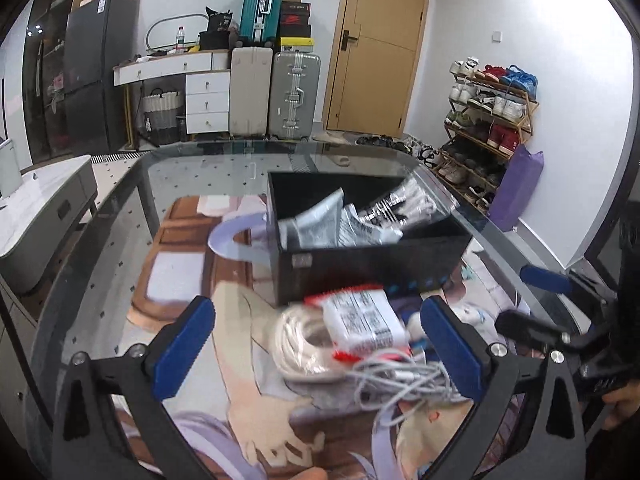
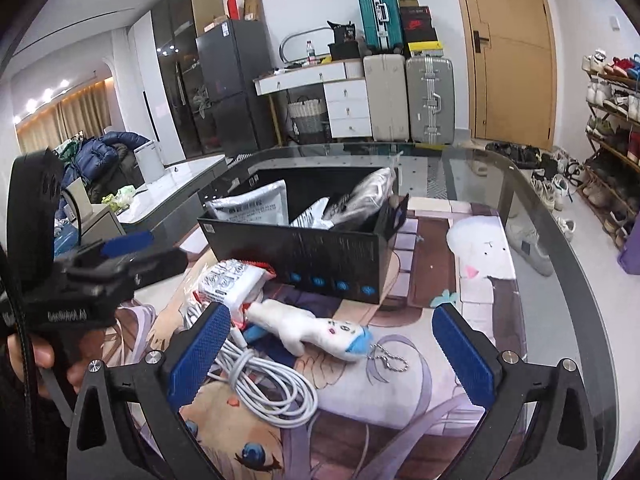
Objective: Organize soft objects
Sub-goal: 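Withdraw both tools from the box toward the plush toy and cables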
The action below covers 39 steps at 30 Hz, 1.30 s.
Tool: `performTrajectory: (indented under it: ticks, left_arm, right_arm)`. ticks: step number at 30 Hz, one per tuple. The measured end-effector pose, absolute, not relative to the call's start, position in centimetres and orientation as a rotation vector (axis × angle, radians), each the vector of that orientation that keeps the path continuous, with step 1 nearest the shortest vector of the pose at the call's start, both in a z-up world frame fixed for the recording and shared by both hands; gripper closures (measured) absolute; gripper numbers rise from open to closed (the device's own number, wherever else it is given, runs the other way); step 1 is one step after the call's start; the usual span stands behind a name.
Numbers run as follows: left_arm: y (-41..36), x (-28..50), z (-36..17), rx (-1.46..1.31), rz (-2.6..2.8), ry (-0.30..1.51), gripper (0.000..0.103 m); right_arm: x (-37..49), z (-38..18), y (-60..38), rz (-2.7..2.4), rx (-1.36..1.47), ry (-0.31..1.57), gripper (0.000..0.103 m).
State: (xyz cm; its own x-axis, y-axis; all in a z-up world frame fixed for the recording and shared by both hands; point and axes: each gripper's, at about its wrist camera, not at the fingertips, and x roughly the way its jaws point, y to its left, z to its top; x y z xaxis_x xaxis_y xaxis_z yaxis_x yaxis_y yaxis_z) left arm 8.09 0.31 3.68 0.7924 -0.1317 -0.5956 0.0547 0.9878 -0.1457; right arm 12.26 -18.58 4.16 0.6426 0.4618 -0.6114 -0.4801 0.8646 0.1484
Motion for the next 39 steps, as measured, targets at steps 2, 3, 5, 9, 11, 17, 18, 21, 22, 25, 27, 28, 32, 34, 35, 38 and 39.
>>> performTrajectory:
  ticks: [2, 3, 5, 9, 11, 17, 18, 21, 22, 25, 27, 28, 32, 34, 35, 38, 39]
  left_arm:
    - [-0.1, 7.9, 3.4, -0.118, -0.098, 0.657, 0.000]
    - [-0.2, 7.7, 3.2, -0.116, -0.096, 0.663, 0.000]
    - [-0.4, 7.5, 2.8, -0.113, -0.097, 0.677, 0.000]
    - [-1.2, 7.0, 2.0, -0.113, -0.114, 0.700, 0.000]
    - [-1.7, 6.8, 1.6, -0.104, -0.121, 0.715, 0.000]
    - [-3.2, 6.1, 1.1, -0.094, -0.148, 0.732, 0.000]
    - [-3.5, 6.1, 1.1, -0.088, -0.159, 0.735, 0.000]
    - [-4.3, 6.0, 1.0, -0.054, -0.166, 0.737, 0.000]
    - [-4.6, 6.0, 1.0, -0.049, -0.169, 0.740, 0.000]
    - [-5.1, 6.1, 0.8, -0.026, -0.181, 0.754, 0.000]
    - [-5.5, 6.0, 0.6, 0.004, -0.179, 0.755, 0.000]
    - [-5.7, 6.0, 0.5, 0.017, -0.174, 0.759, 0.000]
    - [-6.0, 6.3, 0.4, 0.031, -0.169, 0.763, 0.000]
    - [-6.0, 6.6, 0.3, 0.042, -0.163, 0.767, 0.000]
    - [-6.1, 6.7, 0.2, 0.050, -0.157, 0.767, 0.000]
    - [-6.2, 7.0, -0.2, 0.061, -0.169, 0.786, 0.001]
    - [-6.2, 7.1, -0.2, 0.062, -0.170, 0.790, 0.002]
  right_arm:
    - [12.5, 4.1, -18.9, 0.523, -0.013, 0.697, 0.000]
    - [12.6, 3.9, -19.1, 0.523, -0.002, 0.712, 0.000]
    - [12.8, 3.7, -19.3, 0.522, 0.011, 0.730, 0.000]
    - [13.1, 3.2, -19.3, 0.510, -0.001, 0.754, 0.000]
    - [13.2, 3.0, -19.4, 0.505, 0.003, 0.765, 0.000]
    - [13.3, 2.8, -19.6, 0.500, -0.002, 0.776, 0.000]
    - [13.3, 2.8, -19.6, 0.500, -0.002, 0.778, 0.000]
    - [13.3, 2.8, -19.6, 0.501, -0.005, 0.781, 0.000]
    - [13.3, 2.8, -19.6, 0.499, -0.006, 0.784, 0.000]
    - [13.4, 2.7, -19.9, 0.493, -0.003, 0.787, 0.000]
    - [13.4, 2.8, -20.0, 0.490, 0.000, 0.785, 0.000]
    - [13.4, 2.8, -20.1, 0.490, 0.000, 0.784, 0.000]
    - [13.4, 2.9, -20.0, 0.489, -0.003, 0.790, 0.000]
    - [13.4, 2.7, -20.0, 0.489, -0.005, 0.794, 0.000]
    - [13.4, 2.7, -20.0, 0.490, -0.005, 0.796, 0.000]
    - [13.4, 2.6, -20.0, 0.489, -0.006, 0.797, 0.000]
    - [13.5, 2.6, -20.0, 0.488, -0.004, 0.799, 0.000]
